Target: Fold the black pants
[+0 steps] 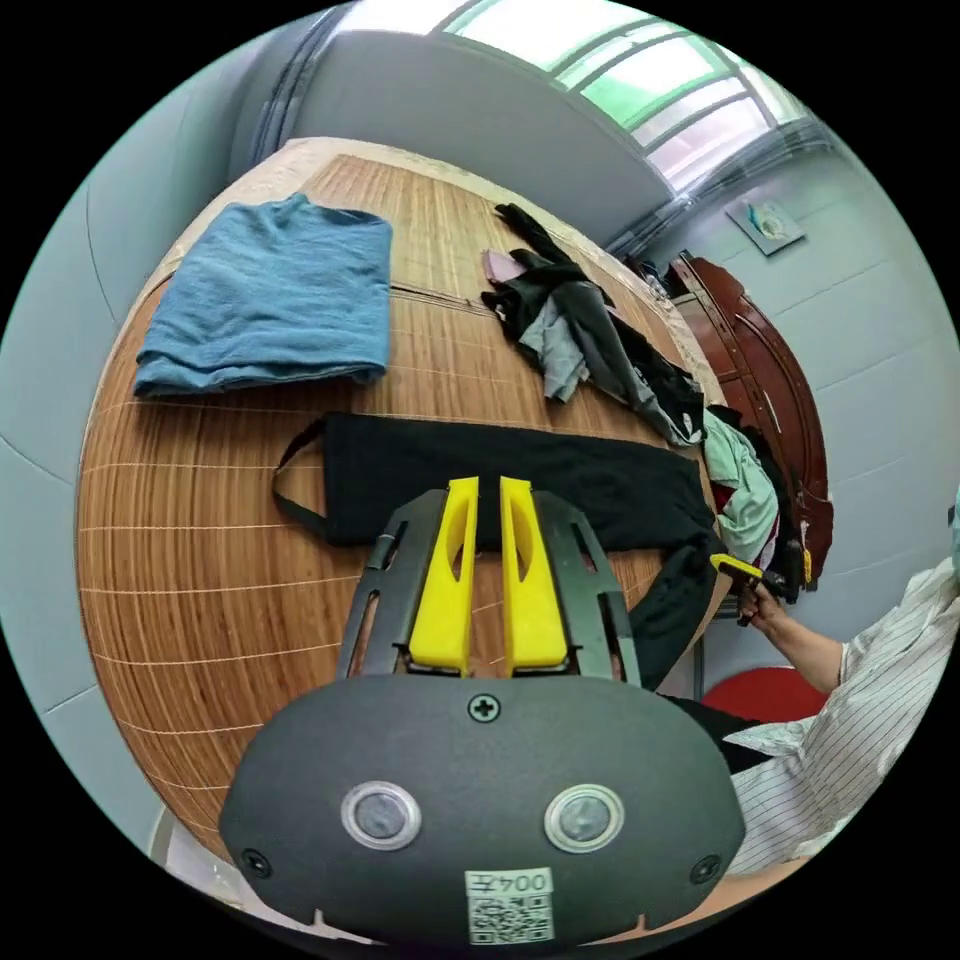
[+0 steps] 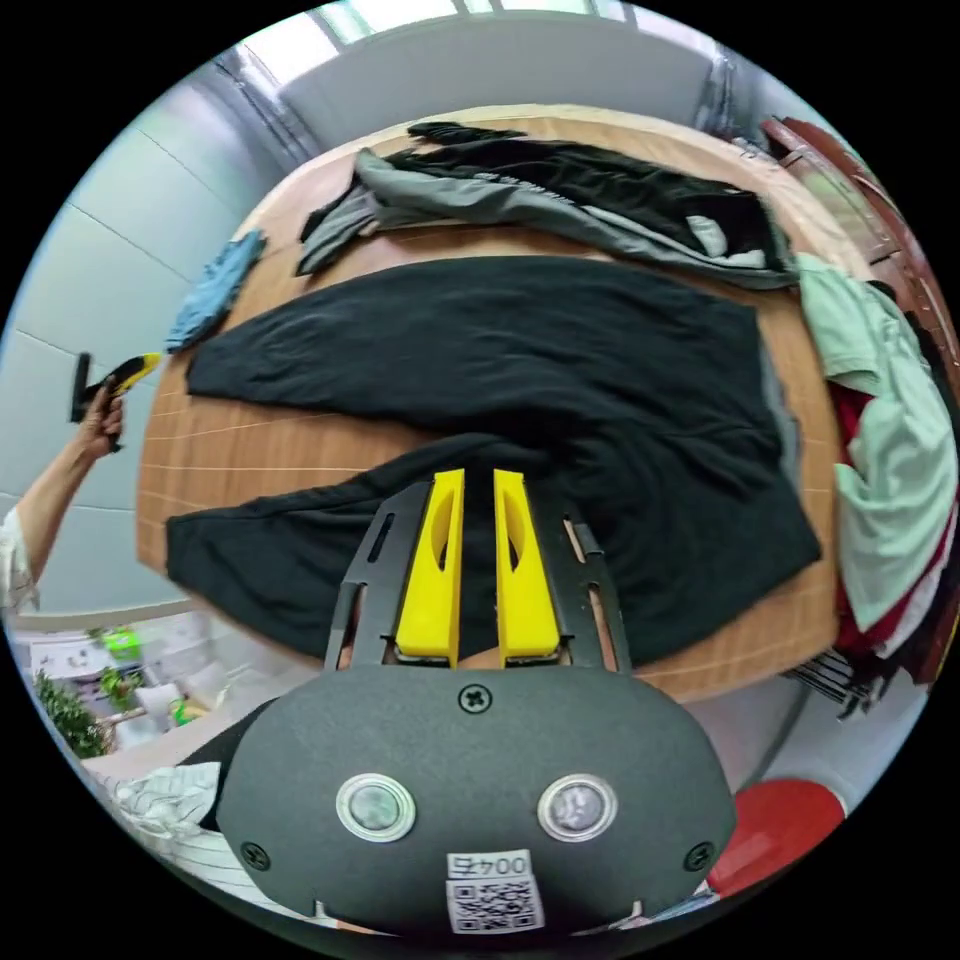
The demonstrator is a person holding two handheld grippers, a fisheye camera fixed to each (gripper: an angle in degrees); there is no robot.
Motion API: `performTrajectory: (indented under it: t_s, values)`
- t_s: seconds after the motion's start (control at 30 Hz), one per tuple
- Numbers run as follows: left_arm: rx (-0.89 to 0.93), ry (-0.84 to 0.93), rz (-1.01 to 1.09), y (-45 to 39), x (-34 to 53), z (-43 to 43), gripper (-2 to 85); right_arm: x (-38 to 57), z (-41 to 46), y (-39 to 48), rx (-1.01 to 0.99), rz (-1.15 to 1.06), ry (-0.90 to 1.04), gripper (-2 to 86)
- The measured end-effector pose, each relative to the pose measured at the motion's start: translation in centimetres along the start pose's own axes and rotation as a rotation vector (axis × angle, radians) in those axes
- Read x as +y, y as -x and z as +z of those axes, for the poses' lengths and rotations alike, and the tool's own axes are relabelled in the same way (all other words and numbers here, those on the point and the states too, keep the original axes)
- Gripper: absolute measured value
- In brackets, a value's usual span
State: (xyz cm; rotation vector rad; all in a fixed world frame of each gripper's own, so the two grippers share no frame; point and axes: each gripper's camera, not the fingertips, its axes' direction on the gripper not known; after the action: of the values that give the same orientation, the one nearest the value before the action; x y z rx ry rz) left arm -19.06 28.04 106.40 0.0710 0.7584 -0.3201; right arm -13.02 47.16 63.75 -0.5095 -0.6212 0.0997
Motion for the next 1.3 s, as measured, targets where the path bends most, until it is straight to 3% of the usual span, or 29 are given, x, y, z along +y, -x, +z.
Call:
performTrajectory:
  t_s: [0.17, 0.23, 0.3, 0.4, 0.53, 0.63, 0.7, 0.83, 1.0, 1.2, 1.3]
  values:
    - [-0.015, 0.084, 0.121, -15.9, 5.2, 7.9, 0.9, 0.4, 0.5, -5.8, 0.263, 0.144, 0.123, 5.2]
    - [-0.01, 0.136, 0.133, -20.5, 7.6, 11.1, 0.8, 0.9, 1.6, -6.4, 0.285, 0.155, 0.173, 5.0]
    - [-0.127, 0.182, 0.141, -25.0, 10.4, 14.3, 0.7, 1.5, 2.7, -6.7, 0.273, 0.163, 0.206, 5.0]
    - [-0.184, 0.241, 0.123, -27.9, 12.9, 17.4, 0.6, 2.2, 2.1, -6.8, 0.236, 0.202, 0.114, 5.0]
    - [-0.221, 0.142, 0.12, -29.7, 13.9, 17.2, 0.5, 3.0, 0.3, -8.3, 0.101, 0.162, 0.049, 3.4]
    - [-0.126, 0.09, 0.052, -29.3, 14.4, 16.7, 0.4, 2.4, -2.5, -10.0, -0.019, 0.092, 0.072, 1.6]
    - [-0.016, 0.13, -0.028, -28.4, 13.8, 16.2, 0.3, 2.0, -4.9, -10.7, -0.002, 0.084, -0.011, 1.5]
    - [0.008, 0.219, 0.012, -30.0, 11.7, 13.9, 0.1, -1.6, -8.2, -12.9, 0.017, 0.086, -0.182, 6.8]
    - [-0.075, -0.045, 0.039, -32.2, 5.6, 9.3, 0.1, -7.5, -7.4, -14.6, 0.03, 0.052, -0.204, 8.0]
    - [-0.221, -0.024, 0.071, -32.2, -1.7, 14.8, 0.0, -10.2, -5.7, -14.2, 0.043, 0.023, -0.189, 8.1]
    - [-0.256, 0.014, 0.055, -32.2, -2.3, 17.0, 0.0, -10.8, -4.0, -14.3, 0.161, -0.038, -0.128, 7.9]
